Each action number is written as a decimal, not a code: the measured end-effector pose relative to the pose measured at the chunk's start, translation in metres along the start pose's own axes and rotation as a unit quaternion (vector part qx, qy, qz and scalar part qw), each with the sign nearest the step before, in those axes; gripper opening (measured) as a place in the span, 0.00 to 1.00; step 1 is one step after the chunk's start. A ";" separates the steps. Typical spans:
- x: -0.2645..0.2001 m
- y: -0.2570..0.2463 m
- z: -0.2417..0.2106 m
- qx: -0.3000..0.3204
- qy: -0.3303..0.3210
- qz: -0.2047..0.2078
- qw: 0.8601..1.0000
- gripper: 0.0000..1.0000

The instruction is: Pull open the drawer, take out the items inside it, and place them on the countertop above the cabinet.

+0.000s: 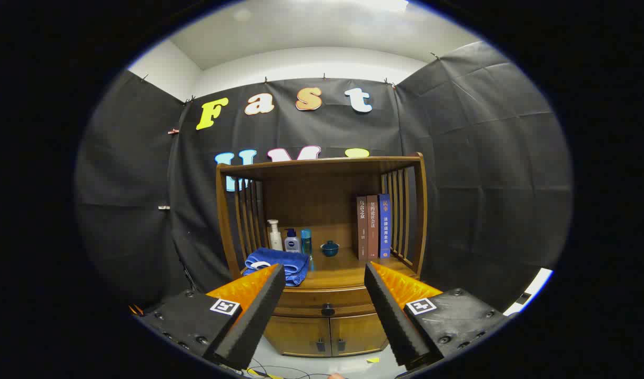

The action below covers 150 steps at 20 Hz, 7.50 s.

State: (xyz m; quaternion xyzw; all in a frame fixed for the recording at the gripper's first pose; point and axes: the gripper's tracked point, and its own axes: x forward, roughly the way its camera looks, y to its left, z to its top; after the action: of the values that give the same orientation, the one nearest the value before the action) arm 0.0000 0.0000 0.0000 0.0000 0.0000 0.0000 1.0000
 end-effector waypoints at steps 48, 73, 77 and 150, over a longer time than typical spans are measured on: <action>0.143 -0.016 -0.243 -0.023 0.120 -0.013 0.992 1.00; 0.167 -0.022 -0.297 -0.048 0.187 -0.017 0.981 0.38; 0.129 -0.023 -0.295 -0.045 0.185 -0.016 0.981 0.38; 0.180 -0.027 -0.354 -0.053 0.591 -0.002 0.805 0.55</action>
State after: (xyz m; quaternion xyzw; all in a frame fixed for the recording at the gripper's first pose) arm 0.1802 -0.0268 -0.3537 -0.0531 0.5914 -0.0018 0.8046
